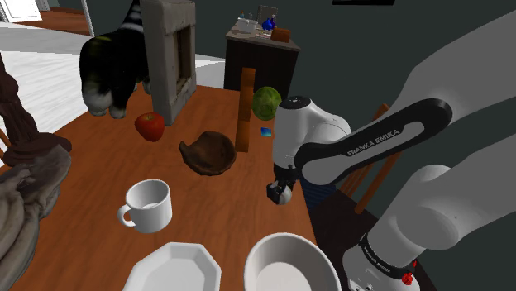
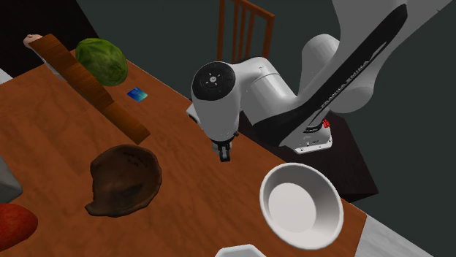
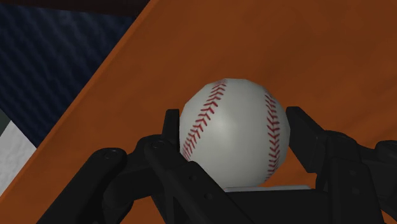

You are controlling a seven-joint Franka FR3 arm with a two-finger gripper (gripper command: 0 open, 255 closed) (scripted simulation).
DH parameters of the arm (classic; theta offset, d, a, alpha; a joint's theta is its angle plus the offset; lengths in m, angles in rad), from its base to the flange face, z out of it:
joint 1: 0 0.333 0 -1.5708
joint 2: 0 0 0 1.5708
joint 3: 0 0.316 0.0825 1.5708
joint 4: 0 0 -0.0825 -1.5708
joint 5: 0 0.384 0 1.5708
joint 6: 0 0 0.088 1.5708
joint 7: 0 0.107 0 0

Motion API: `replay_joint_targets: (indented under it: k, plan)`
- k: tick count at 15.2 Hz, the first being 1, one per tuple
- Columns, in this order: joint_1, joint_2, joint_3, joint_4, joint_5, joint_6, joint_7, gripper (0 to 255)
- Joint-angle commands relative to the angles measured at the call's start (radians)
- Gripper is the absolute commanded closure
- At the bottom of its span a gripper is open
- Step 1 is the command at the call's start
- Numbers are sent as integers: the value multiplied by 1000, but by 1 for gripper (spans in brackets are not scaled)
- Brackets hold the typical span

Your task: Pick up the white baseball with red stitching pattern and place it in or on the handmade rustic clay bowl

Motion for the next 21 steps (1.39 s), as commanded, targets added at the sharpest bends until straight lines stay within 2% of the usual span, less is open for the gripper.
replay_joint_targets:
  k: [1, 4, 21]
  plan:
    - [0, 0, 0, 0, 0, 0, 0, 255]
    - [0, 1, 0, 0, 0, 1, 0, 255]
    - [37, -199, -60, 111, 37, -305, -72, 255]
